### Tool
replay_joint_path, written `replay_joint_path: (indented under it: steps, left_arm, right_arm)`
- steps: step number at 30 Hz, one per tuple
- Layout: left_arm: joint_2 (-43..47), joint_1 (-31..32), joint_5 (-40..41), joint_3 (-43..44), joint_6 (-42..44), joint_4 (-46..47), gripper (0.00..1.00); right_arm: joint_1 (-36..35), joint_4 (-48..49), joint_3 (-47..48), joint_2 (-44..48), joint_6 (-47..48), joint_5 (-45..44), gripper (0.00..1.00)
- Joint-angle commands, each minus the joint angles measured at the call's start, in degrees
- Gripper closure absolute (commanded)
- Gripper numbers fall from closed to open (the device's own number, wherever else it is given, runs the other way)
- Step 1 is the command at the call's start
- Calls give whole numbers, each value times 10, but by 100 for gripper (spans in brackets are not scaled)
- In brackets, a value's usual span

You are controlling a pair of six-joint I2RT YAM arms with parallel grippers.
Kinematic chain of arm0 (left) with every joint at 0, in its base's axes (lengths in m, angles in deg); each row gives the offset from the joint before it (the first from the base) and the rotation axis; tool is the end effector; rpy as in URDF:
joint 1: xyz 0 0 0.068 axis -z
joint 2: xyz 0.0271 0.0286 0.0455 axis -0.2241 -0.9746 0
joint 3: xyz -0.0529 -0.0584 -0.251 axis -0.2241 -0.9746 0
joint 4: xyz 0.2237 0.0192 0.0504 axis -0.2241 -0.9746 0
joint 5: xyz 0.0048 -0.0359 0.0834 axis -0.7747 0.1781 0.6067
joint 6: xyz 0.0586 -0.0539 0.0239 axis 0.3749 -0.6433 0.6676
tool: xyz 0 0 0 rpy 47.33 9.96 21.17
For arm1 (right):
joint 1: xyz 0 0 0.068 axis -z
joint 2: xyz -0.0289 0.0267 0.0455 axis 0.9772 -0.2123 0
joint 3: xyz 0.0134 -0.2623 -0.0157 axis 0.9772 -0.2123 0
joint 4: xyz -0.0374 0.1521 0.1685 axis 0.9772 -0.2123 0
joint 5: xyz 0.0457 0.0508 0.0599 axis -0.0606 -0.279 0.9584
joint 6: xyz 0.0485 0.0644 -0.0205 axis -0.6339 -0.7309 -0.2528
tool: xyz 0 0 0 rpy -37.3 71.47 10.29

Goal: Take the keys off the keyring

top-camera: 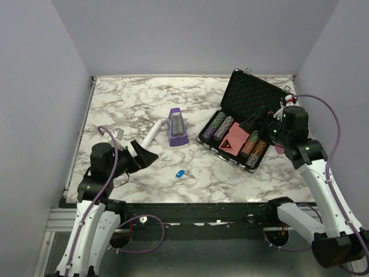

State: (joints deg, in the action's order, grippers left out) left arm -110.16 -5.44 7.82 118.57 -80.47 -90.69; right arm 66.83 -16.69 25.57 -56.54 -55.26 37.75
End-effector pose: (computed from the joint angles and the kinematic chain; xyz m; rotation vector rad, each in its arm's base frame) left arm 0.1181 -0.0465 0.2481 -0.3234 2.1527 -0.9395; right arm 0.1930 0.0503 0.3132 0.3647 2.1466 0.6643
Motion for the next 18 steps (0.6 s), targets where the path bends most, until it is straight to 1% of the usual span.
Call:
replay_joint_path:
  steps: [1,2,4,6,7,9,11,13,15,17,18]
  left_arm:
    - [18,-2,-112,-46,-78,139,1]
    - [12,-2,-100,-38,-64,121,1]
    - [-4,0,-42,-12,-24,53,1]
    - [-19,5,32,19,14,-20,1]
    - [-21,13,58,28,8,-36,1]
    - [-14,18,73,33,-5,-37,1]
    - [7,19,95,32,20,-27,1]
    - [40,18,89,22,29,5,1]
    - [62,18,91,15,9,19,1]
    - [63,17,78,-5,-7,32,1]
    - [54,17,66,-12,-16,34,1]
  right_arm:
    - [-2,-32,22,5,20,-22,0]
    - [-2,-33,23,7,21,-26,0]
    - [-2,-33,23,11,25,-24,0]
    - [-2,-33,25,11,21,-19,0]
    - [-2,-38,28,9,17,-17,0]
    - [-2,-47,35,4,15,-9,0]
    - [-2,-56,39,5,14,-24,0]
    - [-2,-47,31,19,7,-40,0]
    - [-2,-48,21,32,-21,-69,0]
    - [-2,-49,15,39,-32,-91,0]
    - [-2,-50,13,39,-29,-86,0]
